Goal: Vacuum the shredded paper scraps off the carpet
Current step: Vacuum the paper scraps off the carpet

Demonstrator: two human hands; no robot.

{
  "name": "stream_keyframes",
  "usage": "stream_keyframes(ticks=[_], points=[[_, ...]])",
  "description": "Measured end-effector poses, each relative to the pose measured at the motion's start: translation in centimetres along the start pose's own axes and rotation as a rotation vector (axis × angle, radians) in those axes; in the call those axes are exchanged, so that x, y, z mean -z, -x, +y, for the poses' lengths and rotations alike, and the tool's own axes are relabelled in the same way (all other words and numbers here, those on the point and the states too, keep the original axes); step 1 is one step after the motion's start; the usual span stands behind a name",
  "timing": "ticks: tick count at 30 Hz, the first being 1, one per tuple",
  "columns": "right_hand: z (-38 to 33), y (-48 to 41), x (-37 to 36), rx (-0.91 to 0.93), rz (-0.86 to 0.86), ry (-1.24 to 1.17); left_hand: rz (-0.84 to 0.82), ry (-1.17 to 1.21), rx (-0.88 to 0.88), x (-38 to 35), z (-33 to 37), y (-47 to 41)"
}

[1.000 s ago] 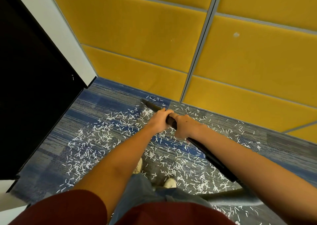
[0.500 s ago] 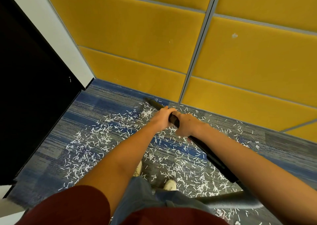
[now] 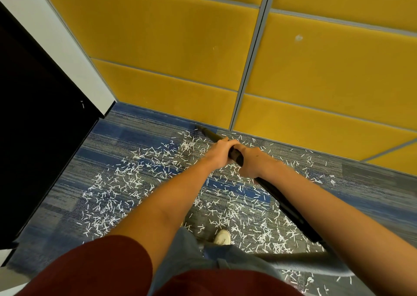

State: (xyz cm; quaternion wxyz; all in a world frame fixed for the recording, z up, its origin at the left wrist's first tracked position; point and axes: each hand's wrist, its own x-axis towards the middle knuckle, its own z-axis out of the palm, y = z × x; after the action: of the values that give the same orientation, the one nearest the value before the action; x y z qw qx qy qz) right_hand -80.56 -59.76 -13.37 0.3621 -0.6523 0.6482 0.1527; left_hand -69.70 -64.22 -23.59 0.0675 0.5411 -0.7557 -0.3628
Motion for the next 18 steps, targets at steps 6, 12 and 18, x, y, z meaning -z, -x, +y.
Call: stream_keyframes(ticks=[6,12,18], points=[[1.9,1.5,-0.6,-0.058,0.006,-0.031,-0.050,-0.037,-0.048,-1.5,2.0,0.3],[2.7,2.5,-1.7,-0.054,0.030,-0.022,-0.060,-0.061,-0.048,-2.5,2.8,1.0],[2.1,2.8,-3.0,-0.005,0.011,0.012,-0.055,0.045,0.000,-2.9,1.6,2.5]])
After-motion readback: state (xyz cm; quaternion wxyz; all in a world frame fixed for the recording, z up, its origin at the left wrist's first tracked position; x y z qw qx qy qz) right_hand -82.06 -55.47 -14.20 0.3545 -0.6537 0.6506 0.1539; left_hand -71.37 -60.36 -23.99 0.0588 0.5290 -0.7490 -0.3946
